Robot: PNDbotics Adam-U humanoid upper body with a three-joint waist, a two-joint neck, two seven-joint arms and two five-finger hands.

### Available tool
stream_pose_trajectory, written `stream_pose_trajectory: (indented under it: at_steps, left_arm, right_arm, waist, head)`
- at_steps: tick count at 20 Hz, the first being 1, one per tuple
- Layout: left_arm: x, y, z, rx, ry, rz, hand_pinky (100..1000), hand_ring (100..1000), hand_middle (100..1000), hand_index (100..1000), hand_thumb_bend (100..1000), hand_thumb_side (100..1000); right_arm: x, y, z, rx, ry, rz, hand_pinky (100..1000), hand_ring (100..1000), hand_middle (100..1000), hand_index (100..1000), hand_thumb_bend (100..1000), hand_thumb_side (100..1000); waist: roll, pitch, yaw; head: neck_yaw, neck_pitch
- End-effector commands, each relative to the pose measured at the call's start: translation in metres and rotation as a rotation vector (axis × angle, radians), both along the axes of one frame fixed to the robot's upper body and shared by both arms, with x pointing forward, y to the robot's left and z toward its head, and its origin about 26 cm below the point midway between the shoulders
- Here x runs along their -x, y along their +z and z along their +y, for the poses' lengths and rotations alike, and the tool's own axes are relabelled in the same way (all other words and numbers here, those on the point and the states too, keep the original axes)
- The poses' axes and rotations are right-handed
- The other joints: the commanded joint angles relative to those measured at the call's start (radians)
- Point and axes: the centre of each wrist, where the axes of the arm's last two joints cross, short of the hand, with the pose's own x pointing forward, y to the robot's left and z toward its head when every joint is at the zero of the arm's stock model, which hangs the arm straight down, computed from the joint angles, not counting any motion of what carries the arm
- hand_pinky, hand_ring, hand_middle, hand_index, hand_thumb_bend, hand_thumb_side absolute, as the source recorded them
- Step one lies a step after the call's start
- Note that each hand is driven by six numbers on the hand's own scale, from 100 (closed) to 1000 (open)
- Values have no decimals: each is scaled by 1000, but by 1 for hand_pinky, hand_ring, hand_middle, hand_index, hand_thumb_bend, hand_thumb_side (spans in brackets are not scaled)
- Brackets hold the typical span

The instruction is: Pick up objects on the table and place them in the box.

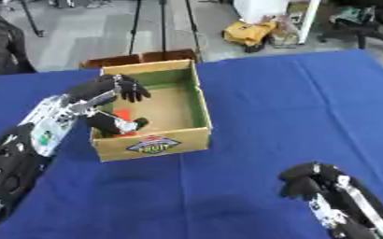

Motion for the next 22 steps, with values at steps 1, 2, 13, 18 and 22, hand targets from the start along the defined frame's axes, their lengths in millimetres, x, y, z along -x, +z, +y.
stream_pose_trajectory:
  at_steps: [1, 2, 13, 18, 22]
  left_arm:
    - [6, 30, 14, 47, -6, -74, 546, 540, 540, 774, 233, 571]
    - [9, 32, 16, 68, -10, -85, 545, 535, 536, 774, 202, 588]
    - [60, 15, 54, 222, -38, -113, 545, 522, 525, 776, 121, 712]
    - [89, -1, 68, 299, -16, -68, 551, 522, 524, 777, 100, 770]
    - [114, -13, 76, 378, 20, -15, 556, 524, 525, 773, 100, 823]
  right_arm:
    - [-1, 5, -4, 17, -7, -20, 765, 529, 412, 696, 100, 615]
    - [-1, 5, -5, 16, -11, -20, 765, 529, 412, 696, 100, 614]
    - [1, 1, -9, 13, -35, -9, 765, 529, 412, 696, 100, 613]
    - [2, 0, -11, 13, -43, -7, 765, 529, 412, 696, 100, 611]
    - [3, -1, -11, 13, -47, -4, 765, 529, 412, 696, 100, 610]
  waist:
    - [-3, -20, 8]
    - [-4, -21, 12]
    - [-18, -35, 69]
    - [-22, -40, 91]
    - [-24, -44, 101]
  head:
    - [-11, -8]
    - [-15, -8]
    - [-51, -6]
    - [-60, -6]
    - [-64, -4]
